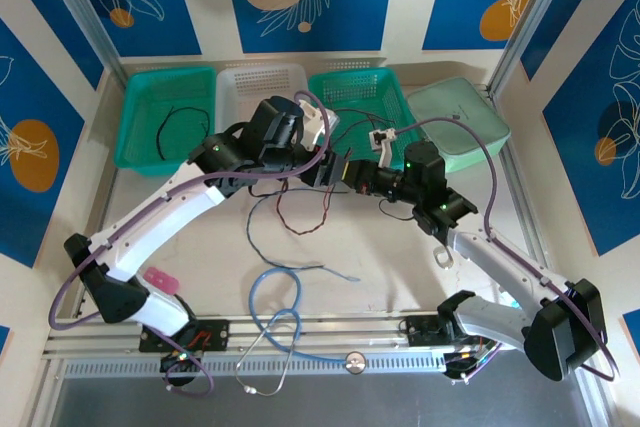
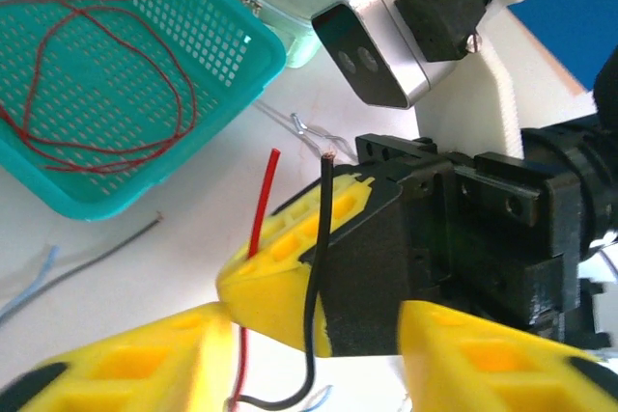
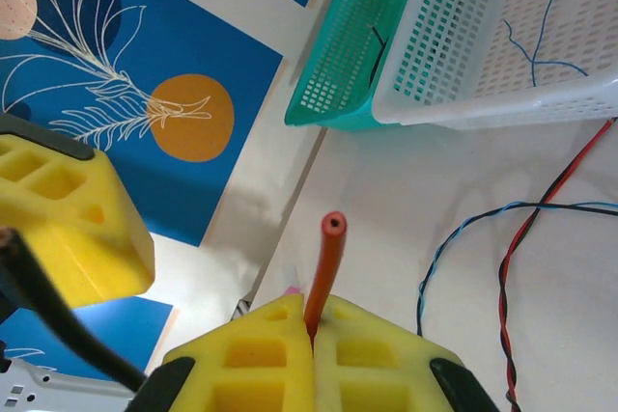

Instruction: Untangle the cables

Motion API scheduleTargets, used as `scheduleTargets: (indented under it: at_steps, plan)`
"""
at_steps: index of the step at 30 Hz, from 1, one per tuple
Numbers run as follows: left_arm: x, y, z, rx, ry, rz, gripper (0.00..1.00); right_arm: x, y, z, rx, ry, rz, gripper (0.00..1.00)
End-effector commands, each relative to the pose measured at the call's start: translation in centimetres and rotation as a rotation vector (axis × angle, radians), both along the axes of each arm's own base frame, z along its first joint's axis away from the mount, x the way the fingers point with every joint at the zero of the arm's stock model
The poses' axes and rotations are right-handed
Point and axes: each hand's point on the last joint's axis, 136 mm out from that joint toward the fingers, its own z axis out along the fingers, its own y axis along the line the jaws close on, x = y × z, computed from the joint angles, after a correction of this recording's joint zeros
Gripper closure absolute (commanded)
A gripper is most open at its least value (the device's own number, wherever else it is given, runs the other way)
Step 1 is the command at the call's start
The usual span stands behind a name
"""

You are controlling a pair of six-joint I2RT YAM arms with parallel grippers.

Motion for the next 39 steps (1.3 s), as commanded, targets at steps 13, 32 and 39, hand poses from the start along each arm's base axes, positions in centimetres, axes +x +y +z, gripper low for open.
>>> scheduleTargets:
  at_steps: [13, 32, 39]
  plan:
    - [-0.5, -0.4, -0.7, -0.075, 0.024, -0.014, 0.55, 0.3, -0.6, 0.7, -0.010, -0.016, -0.009, 1.00]
    - [3.0, -2.5, -0.2, -0.071, -0.052, 0.037, 0.63, -0.9, -0.4, 1.5, -0.005, -0.036, 0.035, 1.00]
    - [3.9, -3.0, -0.5, -0.063, -0.067, 0.052, 0.77, -1.1, -0.7, 1.8, -0.011, -0.043, 0.026, 1.00]
